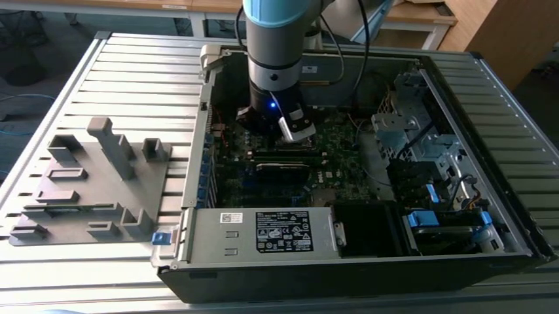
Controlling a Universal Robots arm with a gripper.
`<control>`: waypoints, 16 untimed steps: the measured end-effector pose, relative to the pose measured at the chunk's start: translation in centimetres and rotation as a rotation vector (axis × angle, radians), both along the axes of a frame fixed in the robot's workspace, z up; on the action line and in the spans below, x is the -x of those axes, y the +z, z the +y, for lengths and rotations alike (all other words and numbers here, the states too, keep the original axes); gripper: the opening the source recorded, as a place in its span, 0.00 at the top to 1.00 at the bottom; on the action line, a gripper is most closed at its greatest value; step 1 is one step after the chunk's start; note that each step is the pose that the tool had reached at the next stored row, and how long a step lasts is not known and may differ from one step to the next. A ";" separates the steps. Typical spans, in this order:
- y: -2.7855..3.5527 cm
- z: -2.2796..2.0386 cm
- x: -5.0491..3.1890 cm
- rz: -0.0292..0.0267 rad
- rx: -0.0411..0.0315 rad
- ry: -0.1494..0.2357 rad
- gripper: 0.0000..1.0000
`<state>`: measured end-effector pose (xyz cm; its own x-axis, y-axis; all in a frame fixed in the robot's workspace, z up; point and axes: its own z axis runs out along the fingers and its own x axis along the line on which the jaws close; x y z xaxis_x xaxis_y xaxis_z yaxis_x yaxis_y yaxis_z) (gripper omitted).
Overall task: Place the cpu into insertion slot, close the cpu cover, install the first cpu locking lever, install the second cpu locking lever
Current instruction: 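Install the second cpu locking lever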
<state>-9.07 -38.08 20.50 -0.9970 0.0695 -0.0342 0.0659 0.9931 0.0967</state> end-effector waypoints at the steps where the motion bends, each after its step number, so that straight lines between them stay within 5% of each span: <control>1: -0.01 0.00 0.00 -0.0002 -0.0003 0.000 0.89; 7: -0.38 -0.04 0.09 -0.0041 -0.0017 0.000 0.89; 16: -0.76 -0.10 0.28 -0.0062 -0.0154 0.000 0.89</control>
